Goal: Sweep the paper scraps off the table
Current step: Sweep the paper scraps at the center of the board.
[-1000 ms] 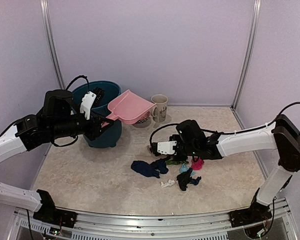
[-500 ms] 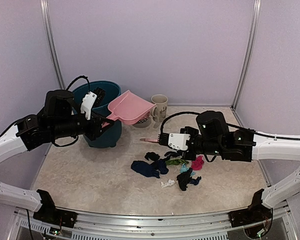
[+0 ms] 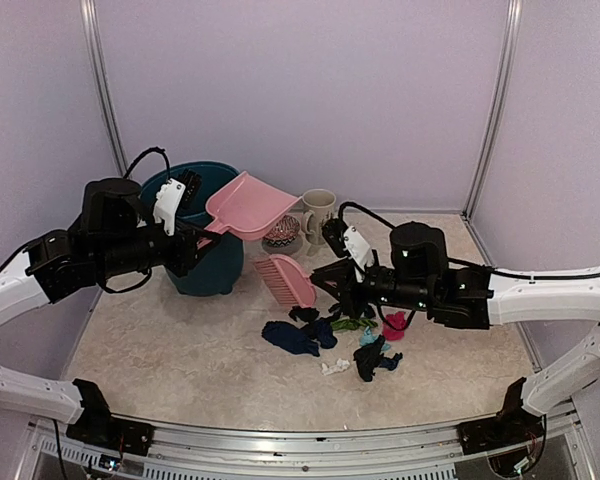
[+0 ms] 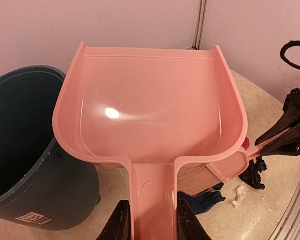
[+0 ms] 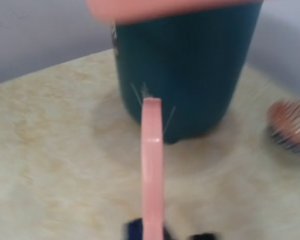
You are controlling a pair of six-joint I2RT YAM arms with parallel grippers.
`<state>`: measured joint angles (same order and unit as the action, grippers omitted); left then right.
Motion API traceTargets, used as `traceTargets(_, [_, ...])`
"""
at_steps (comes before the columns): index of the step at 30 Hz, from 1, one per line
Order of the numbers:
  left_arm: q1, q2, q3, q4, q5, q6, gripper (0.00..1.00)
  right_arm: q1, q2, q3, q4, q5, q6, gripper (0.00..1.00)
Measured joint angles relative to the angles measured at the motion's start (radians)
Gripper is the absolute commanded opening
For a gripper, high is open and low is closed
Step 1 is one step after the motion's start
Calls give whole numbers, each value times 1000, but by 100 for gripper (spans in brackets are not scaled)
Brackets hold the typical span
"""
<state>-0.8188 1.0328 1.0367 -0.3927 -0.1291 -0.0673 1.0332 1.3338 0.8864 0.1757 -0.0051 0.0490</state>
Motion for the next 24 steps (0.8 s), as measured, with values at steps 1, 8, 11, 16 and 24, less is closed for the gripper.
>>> traceTargets(1, [0, -3, 0, 0, -2, 0, 0, 0, 32, 5, 14, -16, 50, 0])
traceTargets(8, [0, -13, 0, 2, -8, -3, 0, 0, 264, 58, 91, -110, 381, 0])
traceTargets(11, [0, -14, 0, 2, -10, -3, 0, 0, 344, 91, 109, -143, 489, 0])
traceTargets(16, [0, -23, 0, 2, -10, -3, 0, -11, 420, 129, 101, -162, 601, 0])
traceTargets(24, [0, -35, 0, 2, -8, -3, 0, -90, 436, 124, 52, -151, 674, 0])
